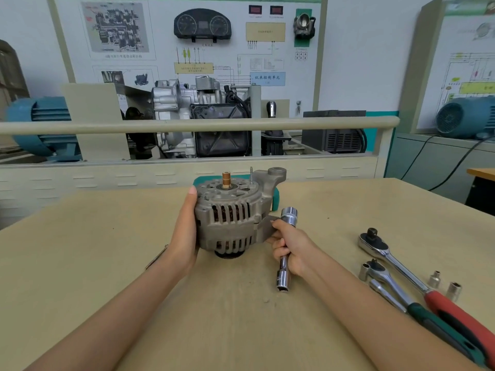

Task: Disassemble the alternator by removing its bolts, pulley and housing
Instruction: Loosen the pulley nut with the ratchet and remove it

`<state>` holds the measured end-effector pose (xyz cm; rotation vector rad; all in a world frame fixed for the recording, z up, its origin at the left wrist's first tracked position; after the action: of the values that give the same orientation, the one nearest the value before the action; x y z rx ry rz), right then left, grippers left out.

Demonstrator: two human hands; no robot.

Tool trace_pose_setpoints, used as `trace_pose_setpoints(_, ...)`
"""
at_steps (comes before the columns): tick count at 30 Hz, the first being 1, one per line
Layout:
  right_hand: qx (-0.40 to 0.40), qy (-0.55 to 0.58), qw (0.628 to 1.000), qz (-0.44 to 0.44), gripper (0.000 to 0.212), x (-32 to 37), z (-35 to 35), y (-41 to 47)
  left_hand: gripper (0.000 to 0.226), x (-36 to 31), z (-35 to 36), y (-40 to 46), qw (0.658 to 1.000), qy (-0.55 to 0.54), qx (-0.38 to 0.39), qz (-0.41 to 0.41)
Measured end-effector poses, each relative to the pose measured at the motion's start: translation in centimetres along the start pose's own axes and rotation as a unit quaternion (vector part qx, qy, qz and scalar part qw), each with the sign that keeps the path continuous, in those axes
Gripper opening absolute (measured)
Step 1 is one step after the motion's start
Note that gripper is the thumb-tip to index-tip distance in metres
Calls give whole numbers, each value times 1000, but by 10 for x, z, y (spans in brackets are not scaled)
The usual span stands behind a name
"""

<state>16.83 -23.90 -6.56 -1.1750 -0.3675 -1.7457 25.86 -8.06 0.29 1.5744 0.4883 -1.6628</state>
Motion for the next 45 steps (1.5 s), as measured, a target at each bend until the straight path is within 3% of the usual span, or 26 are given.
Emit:
trace_pose_setpoints(6, 39, -68, 996, 41, 18, -3, -12, -28, 96, -3, -7, -30, 990, 99, 54, 85)
trace_pose_setpoints(9, 35, -97, 994, 39, 23, 2, -15, -26, 85, -8, -5, -43, 974, 181, 46, 126)
trace_pose_setpoints(12, 34, -80, 996, 2, 18, 9, -15, -21, 81, -7, -3, -42, 980, 145, 17, 135)
trace_pose_setpoints(17, -13, -240, 967, -84, 22, 29, -12, -22, 84, -8, -2, -42, 983, 102, -17, 153)
trace_pose_setpoints(21, -20, -279, 955, -95, 20, 31, -6, -32, 75, -8, -5, -44, 990, 54, -29, 130)
trace_pose_setpoints(25, -13, -253, 963, -90, 18, 38, -2, -47, 65, -5, -5, -40, 998, 10, -51, 46)
trace_pose_setpoints(30, -5, -226, 973, -46, 16, 32, -4, -54, 55, -13, -6, -29, 993, 106, -43, -37)
trace_pose_setpoints(38, -23, -208, 978, 12, 14, 14, -20, -49, 87, -17, 6, -7, 978, 151, -78, -117)
trace_pose_setpoints(41, -36, -204, 978, 9, 16, 11, -23, -48, 108, -25, 11, 4, 968, 216, -84, -96)
trace_pose_setpoints(43, -39, -204, 978, -1, 18, 12, -23, -47, 98, -30, 17, 8, 966, 243, -66, -58)
trace_pose_setpoints(45, -38, -183, 982, -8, 17, 12, -22, -46, 73, -31, 22, 11, 974, 219, -34, -35)
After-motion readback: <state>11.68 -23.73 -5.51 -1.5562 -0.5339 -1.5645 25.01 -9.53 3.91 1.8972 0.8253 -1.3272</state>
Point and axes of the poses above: each hand's wrist, its own y-axis towards the middle knuckle, its own z-axis out of the palm, x = y × z, the point moved 10 cm from there along y, towards the middle knuckle, and after that the axes turned 6 degrees about x, right-handed, at the moved point
